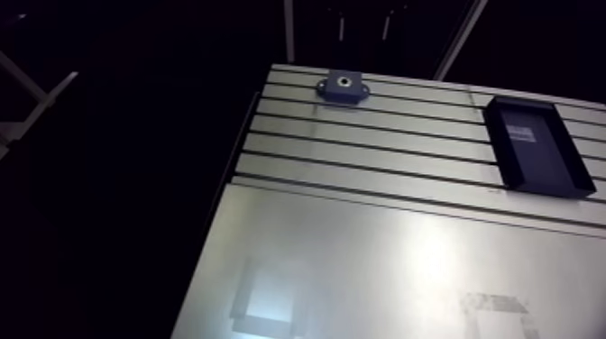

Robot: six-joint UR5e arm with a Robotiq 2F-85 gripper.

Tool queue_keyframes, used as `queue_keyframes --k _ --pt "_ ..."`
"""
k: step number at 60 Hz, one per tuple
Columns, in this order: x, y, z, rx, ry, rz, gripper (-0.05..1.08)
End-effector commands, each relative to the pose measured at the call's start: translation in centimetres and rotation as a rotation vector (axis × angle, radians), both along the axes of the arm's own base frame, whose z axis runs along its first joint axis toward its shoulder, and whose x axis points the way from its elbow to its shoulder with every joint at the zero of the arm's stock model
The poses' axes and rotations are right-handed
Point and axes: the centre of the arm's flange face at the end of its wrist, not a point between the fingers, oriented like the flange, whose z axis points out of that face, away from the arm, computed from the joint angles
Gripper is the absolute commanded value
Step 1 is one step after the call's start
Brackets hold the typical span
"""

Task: Pick up the bearing and press it into the housing until flush.

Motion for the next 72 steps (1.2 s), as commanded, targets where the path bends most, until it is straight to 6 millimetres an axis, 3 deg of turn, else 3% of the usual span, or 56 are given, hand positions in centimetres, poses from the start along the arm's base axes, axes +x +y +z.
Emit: queue_keyframes --k 1,4,13,16,26,45,72 --pt "3.4 4.0 10.2 0.006 -0.04 -0.111 0.0" --pt "4.3 5.1 12.3 0.004 -0.028 -0.122 0.0" --pt "6.4 5.6 15.5 -0.002 0.013 -0.121 0.0" --pt "8.0 6.1 17.3 -0.007 0.036 -0.126 0.0" --pt "9.7 6.5 19.3 -0.029 0.058 -0.1 0.0" --pt "11.9 8.7 19.9 -0.039 0.035 -0.096 0.01" --pt "11.7 10.0 20.4 -0.04 0.04 -0.101 0.01"
